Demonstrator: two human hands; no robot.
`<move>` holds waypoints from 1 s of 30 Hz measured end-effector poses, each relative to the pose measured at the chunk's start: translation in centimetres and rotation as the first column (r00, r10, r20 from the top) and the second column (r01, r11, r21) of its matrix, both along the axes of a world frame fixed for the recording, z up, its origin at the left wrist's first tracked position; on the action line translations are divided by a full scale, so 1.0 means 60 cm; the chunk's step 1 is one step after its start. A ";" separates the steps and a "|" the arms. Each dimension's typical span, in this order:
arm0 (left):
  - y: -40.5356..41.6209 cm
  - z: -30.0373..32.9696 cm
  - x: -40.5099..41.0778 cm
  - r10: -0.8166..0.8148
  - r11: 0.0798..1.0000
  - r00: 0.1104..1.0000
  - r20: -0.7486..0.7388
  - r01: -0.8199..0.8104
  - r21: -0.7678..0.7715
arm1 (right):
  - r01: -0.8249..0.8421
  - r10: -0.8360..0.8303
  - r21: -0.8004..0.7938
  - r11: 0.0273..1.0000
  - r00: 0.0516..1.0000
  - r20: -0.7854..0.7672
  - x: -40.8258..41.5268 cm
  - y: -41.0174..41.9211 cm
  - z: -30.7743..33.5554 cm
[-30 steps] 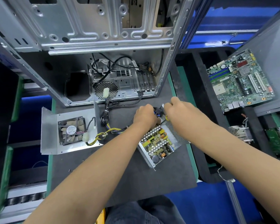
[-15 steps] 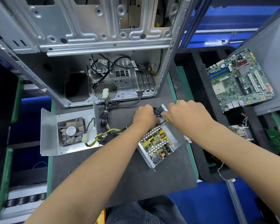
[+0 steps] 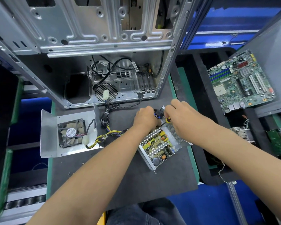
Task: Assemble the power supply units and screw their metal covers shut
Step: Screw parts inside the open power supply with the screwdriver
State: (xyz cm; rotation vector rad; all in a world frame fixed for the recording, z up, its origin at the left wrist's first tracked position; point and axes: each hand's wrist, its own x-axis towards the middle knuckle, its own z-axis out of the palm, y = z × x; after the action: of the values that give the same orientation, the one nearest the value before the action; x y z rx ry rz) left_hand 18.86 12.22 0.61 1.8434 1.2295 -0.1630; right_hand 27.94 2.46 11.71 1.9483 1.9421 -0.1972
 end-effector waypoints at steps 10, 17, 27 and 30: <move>0.000 0.001 0.000 -0.005 1.000 1.000 0.004 0.005 -0.008 | 0.043 -0.043 0.028 0.999 0.999 -0.027 -0.019 -0.005 0.006; -0.003 0.006 0.000 0.007 1.000 1.000 0.000 -0.007 -0.009 | 0.157 -0.157 -0.026 0.987 0.988 0.010 -0.028 0.003 0.017; -0.004 0.025 -0.002 0.002 1.000 1.000 -0.002 -0.002 -0.030 | 0.170 -0.170 -0.063 0.983 0.985 0.007 -0.024 0.000 0.026; -0.001 0.043 -0.001 -0.018 1.000 0.999 -0.028 0.018 -0.001 | 0.209 -0.210 -0.045 0.977 0.978 -0.018 -0.027 -0.002 0.025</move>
State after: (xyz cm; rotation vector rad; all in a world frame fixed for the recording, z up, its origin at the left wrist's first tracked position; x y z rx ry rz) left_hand 18.83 12.13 3.20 1.8576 1.2328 -0.1997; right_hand 26.33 2.34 13.22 2.1294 1.7289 -0.3170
